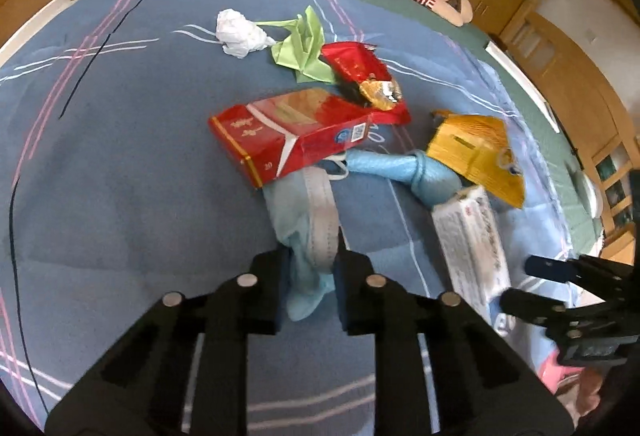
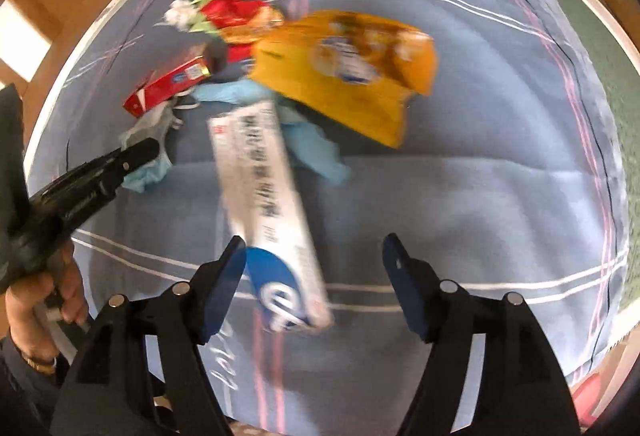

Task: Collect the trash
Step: 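Grasp the light blue mask with the left tool while the right tool grasps the white ointment box, then lower the ointment box and mask into the wastebasket and release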

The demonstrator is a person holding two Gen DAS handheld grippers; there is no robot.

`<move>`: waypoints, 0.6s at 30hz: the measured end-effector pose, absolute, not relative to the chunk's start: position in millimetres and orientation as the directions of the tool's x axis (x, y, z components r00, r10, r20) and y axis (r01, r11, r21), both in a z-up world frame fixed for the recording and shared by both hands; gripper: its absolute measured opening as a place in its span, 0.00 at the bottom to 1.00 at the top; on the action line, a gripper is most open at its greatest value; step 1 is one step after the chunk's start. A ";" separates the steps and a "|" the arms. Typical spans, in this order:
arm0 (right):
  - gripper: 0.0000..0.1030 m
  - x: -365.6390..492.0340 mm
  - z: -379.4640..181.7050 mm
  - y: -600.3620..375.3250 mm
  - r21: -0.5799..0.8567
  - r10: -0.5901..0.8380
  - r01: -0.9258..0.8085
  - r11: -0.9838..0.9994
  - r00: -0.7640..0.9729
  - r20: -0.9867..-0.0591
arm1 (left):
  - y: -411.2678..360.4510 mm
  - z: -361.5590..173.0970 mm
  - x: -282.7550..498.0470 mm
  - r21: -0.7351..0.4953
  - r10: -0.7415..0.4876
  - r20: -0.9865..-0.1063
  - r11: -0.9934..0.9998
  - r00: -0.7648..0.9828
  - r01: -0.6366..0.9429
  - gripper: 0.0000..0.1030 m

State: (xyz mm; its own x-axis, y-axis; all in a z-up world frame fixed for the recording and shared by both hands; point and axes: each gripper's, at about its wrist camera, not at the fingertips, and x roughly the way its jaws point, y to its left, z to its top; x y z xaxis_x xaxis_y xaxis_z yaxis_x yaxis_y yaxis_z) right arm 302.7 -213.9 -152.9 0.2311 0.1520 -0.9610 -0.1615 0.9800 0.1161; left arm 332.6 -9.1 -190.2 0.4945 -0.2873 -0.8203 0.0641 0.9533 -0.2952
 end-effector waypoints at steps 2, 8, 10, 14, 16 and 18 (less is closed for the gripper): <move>0.73 306.8 -160.3 -196.1 0.068 0.104 -0.167 0.984 0.216 -0.971 | -3.4 -183.3 321.4 -0.320 -0.311 -0.807 0.945 0.503 0.071 0.16; 0.41 309.9 -177.6 -160.7 -0.014 0.020 -0.185 0.983 0.177 -0.984 | 35.4 -145.9 271.1 -0.492 -0.464 -0.668 0.862 0.582 0.123 0.16; 0.41 301.9 -167.3 -160.0 0.031 0.067 -0.181 0.983 0.195 -0.979 | 47.4 -137.1 252.8 -0.527 -0.487 -0.623 0.840 0.612 0.132 0.16; 0.41 271.5 -123.2 -163.4 0.075 0.131 -0.184 0.980 0.313 -0.941 | 57.3 -123.5 221.6 -0.450 -0.405 -0.598 0.884 0.691 0.129 0.16; 0.41 252.2 -100.8 -169.3 0.106 0.167 -0.182 0.978 0.366 -0.916 | 54.3 -118.4 209.6 -0.392 -0.355 -0.596 0.911 0.720 0.125 0.16; 0.41 235.1 -79.4 -176.2 0.149 0.213 -0.183 0.972 0.409 -0.887 | 50.4 -113.0 199.3 -0.343 -0.309 -0.598 0.932 0.740 0.113 0.16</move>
